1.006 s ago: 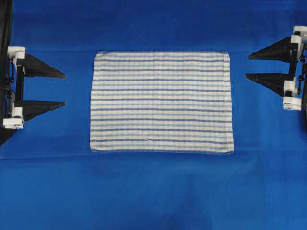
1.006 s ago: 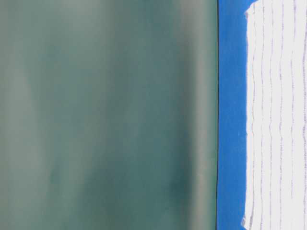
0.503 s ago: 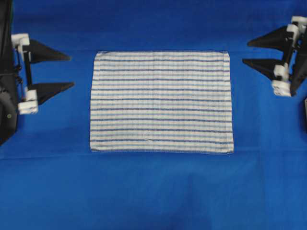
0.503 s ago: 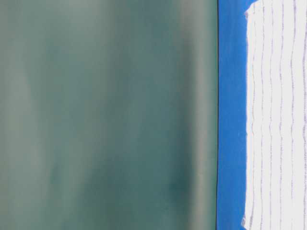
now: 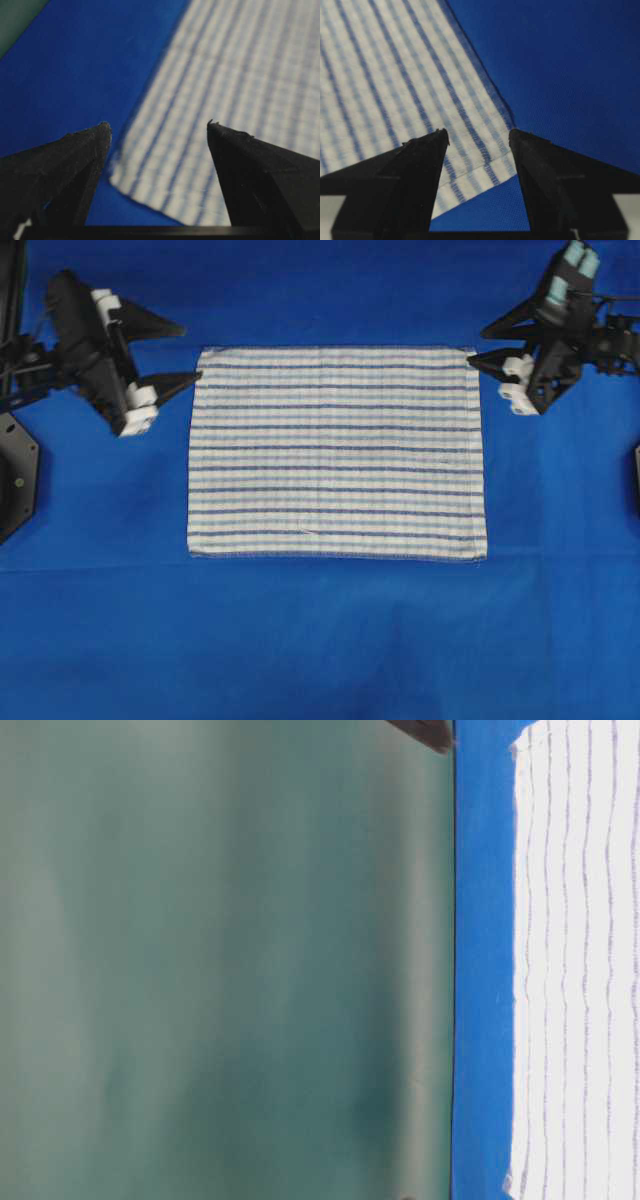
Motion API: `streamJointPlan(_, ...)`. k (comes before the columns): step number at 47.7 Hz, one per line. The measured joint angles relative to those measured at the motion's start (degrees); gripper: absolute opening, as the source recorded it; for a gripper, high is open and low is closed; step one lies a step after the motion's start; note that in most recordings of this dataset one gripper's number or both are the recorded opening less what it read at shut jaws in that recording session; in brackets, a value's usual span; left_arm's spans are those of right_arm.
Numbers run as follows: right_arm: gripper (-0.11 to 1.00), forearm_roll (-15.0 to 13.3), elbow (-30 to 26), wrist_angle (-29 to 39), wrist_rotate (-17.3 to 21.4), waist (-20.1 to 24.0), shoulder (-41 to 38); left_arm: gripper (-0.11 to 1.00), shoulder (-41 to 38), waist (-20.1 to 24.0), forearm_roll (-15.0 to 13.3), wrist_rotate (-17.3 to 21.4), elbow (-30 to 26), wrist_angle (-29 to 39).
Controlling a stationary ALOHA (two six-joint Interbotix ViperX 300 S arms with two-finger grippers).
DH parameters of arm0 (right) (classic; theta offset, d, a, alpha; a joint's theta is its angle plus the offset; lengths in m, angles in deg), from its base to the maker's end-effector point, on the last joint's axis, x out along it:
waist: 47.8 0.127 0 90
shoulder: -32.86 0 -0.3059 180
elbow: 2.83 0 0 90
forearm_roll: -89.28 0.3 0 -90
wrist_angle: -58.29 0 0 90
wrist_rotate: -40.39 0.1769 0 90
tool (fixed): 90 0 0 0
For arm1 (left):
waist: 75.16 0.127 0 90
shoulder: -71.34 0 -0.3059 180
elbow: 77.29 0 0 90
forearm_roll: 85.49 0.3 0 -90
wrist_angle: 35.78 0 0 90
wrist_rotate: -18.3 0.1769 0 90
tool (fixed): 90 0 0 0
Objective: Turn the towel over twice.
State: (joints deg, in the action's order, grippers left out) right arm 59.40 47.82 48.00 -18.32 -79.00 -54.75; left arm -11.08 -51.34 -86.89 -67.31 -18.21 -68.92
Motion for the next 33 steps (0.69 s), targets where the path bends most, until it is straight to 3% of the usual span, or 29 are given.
streamJointPlan(10, 0.59, -0.18, -2.64, -1.76, -0.88, -2.90, -8.53, 0.74, -11.25, 2.29, 0.00, 0.09, -2.37, -5.89)
streamJointPlan(26, 0.58, -0.18, -4.57, -2.81, -1.85, -4.22, -15.56, 0.70, -24.79, 4.13, 0.00, 0.26, -6.59, -8.00)
streamJointPlan(29, 0.53, -0.18, -4.83, -3.08, -1.85, -4.31, -16.17, 0.63, -25.40, 4.75, 0.00, 0.09, -6.59, -7.65)
streamJointPlan(33, 0.36, -0.18, -5.10, -3.25, -1.93, -4.66, -16.44, 0.41, -26.02, 5.27, 0.00, 0.18, -6.94, -6.33)
